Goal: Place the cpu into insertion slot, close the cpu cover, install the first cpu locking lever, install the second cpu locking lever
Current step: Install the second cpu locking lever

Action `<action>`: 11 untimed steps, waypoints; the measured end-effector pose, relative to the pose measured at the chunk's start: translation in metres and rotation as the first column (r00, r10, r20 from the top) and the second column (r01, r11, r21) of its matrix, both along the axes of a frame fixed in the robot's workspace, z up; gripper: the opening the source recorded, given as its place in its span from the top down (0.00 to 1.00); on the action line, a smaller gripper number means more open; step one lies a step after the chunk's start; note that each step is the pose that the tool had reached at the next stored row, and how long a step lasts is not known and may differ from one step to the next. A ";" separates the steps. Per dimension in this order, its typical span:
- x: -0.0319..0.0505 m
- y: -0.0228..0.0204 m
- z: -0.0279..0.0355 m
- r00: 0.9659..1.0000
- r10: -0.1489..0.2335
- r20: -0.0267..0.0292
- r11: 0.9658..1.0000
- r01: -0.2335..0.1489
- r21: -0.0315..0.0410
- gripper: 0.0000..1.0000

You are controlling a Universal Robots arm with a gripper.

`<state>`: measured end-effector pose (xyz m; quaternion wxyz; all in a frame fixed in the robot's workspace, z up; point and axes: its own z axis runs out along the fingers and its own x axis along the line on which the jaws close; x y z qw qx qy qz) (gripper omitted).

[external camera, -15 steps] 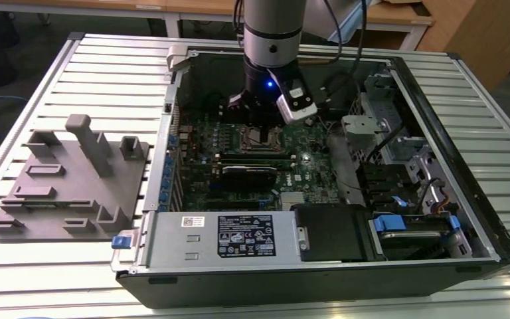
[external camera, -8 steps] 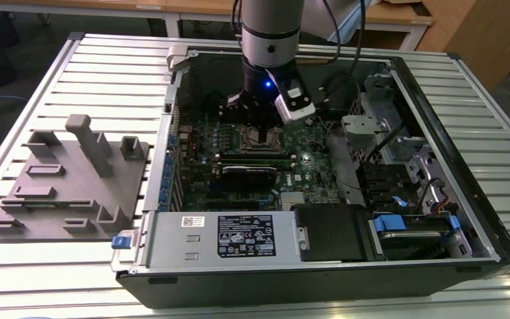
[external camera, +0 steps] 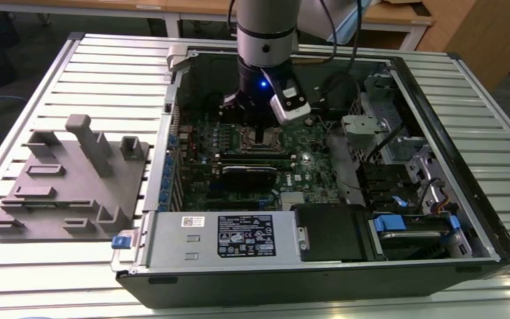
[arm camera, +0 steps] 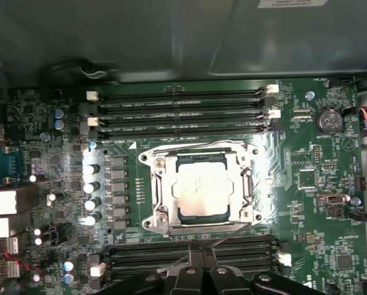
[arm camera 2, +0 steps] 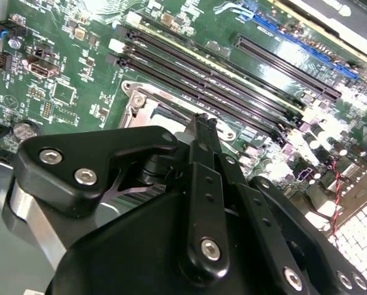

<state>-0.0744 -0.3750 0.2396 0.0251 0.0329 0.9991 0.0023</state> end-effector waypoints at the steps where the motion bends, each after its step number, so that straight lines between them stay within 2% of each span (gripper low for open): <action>1: -0.0010 0.0000 0.0000 1.000 0.000 0.000 1.000 0.000 0.000 0.90; 11: -0.0076 0.0000 -0.0001 1.000 0.000 0.001 1.000 0.000 0.000 0.90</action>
